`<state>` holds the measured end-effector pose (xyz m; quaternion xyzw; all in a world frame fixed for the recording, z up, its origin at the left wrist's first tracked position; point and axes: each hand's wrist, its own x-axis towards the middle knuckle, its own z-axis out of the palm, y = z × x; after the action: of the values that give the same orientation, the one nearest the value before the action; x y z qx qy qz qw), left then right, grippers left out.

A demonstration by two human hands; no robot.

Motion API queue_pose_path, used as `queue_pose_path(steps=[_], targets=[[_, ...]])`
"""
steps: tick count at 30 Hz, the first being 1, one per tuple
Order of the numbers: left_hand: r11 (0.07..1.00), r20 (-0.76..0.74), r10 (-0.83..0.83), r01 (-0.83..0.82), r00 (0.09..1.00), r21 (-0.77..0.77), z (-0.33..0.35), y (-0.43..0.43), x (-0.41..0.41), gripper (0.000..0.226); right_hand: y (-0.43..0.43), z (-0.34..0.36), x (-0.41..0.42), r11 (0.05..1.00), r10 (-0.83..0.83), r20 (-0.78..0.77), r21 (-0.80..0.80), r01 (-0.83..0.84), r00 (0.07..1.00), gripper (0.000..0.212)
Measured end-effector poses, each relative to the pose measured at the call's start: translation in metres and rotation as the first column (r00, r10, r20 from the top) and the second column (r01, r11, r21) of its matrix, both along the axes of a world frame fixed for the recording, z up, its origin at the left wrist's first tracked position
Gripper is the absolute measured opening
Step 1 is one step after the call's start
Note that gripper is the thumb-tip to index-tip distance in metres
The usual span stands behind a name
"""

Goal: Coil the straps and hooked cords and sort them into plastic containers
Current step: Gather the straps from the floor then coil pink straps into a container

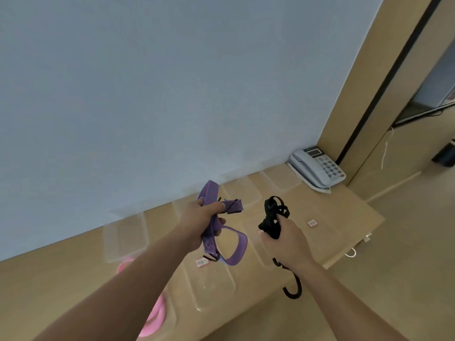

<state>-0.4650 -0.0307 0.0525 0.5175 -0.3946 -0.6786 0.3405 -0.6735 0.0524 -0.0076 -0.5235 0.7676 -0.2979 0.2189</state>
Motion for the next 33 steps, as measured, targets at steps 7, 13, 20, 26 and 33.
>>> queue_pose_path(steps=[7, 13, 20, 26, 33], targets=[[0.999, -0.031, 0.015, -0.013, 0.999, 0.037, -0.012, -0.031, -0.031, 0.026, -0.050, -0.049, -0.017, 0.986, 0.007, -0.038, 0.168, -0.001, 0.999, 0.049], [0.996, -0.041, -0.020, 0.024, 0.999, 0.084, -0.029, -0.067, -0.058, 0.018, -0.073, -0.083, -0.015, 0.949, 0.032, -0.088, 0.316, -0.002, 0.996, 0.080], [0.992, -0.040, -0.027, 0.031, 0.999, 0.120, -0.034, -0.091, -0.080, 0.012, -0.067, -0.081, -0.012, 0.950, -0.013, -0.113, 0.309, 0.048, 0.993, 0.079], [0.996, -0.056, 0.031, -0.026, 0.998, 0.084, -0.018, -0.102, -0.097, 0.016, -0.068, -0.054, -0.036, 0.942, 0.076, -0.199, 0.335, -0.005, 0.977, 0.048], [0.968, -0.206, 0.246, -0.252, 0.947, -0.003, 0.001, -0.098, -0.145, 0.013, -0.093, 0.005, -0.093, 0.953, -0.301, 0.810, 0.276, 0.125, 0.503, 0.035]])
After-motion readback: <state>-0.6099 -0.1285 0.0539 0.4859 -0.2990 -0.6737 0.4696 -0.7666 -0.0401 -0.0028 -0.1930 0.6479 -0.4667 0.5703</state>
